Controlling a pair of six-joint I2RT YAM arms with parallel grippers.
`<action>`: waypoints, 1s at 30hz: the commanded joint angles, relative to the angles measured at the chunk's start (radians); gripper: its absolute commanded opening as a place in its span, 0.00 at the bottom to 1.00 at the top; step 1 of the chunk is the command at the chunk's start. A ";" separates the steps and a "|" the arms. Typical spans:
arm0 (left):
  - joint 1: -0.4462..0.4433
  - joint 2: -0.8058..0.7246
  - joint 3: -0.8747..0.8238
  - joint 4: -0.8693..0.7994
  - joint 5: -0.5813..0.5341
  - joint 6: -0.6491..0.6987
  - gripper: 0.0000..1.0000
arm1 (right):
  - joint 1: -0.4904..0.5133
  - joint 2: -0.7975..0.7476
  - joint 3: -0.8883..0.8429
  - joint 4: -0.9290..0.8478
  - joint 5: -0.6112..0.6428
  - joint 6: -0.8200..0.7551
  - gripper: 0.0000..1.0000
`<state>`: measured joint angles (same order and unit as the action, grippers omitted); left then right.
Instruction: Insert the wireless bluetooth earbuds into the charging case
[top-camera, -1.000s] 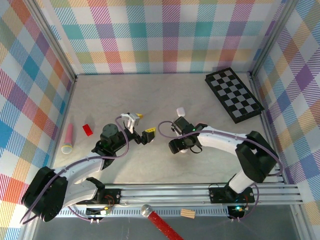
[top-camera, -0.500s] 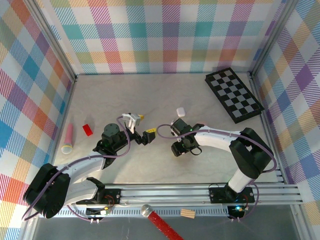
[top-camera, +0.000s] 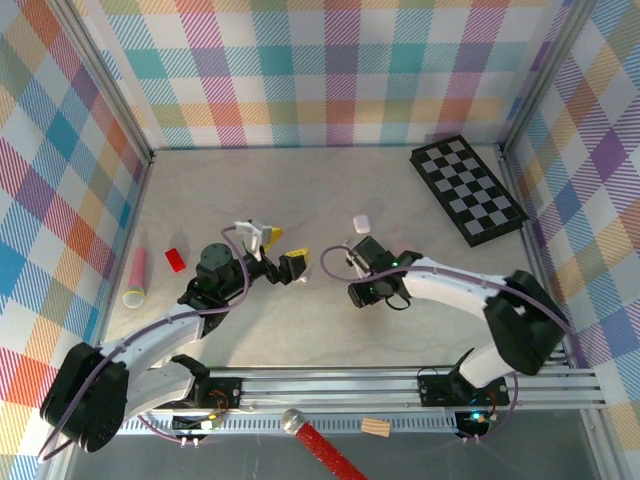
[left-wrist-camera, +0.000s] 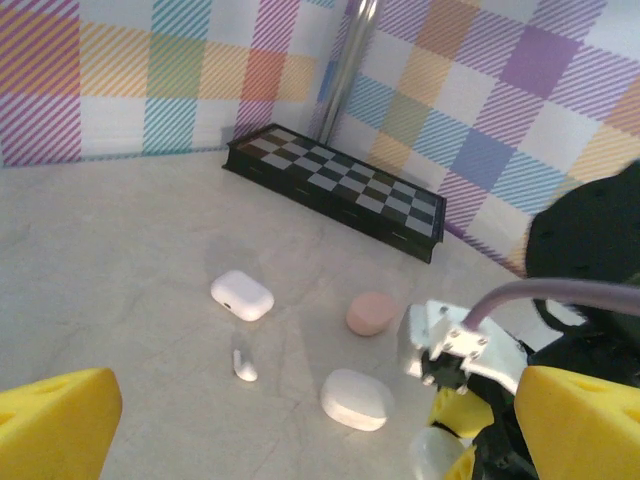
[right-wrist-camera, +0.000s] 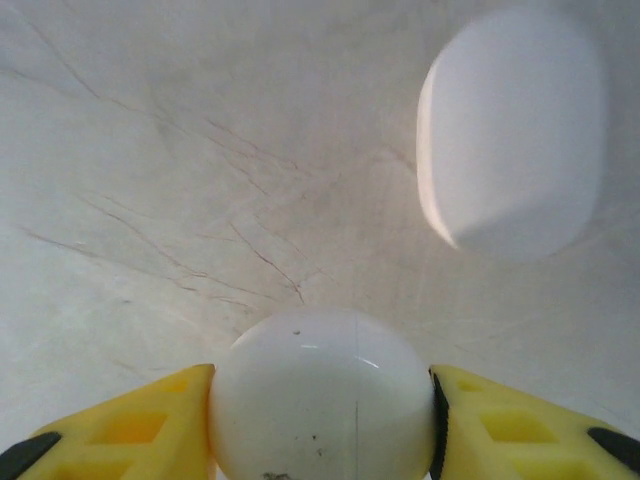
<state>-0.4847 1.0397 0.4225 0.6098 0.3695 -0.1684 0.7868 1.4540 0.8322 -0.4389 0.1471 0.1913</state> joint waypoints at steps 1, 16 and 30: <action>0.013 -0.084 0.082 -0.218 -0.020 -0.103 1.00 | 0.001 -0.124 -0.048 0.151 -0.009 -0.083 0.41; -0.064 0.118 0.538 -1.012 0.304 -0.258 0.87 | 0.001 -0.349 -0.012 0.216 -0.275 -0.428 0.44; -0.185 0.303 0.571 -0.809 0.372 -0.420 0.71 | 0.002 -0.342 -0.017 0.298 -0.384 -0.435 0.45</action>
<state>-0.6544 1.3247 0.9768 -0.2787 0.6994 -0.5251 0.7868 1.1046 0.7895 -0.1944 -0.1844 -0.2264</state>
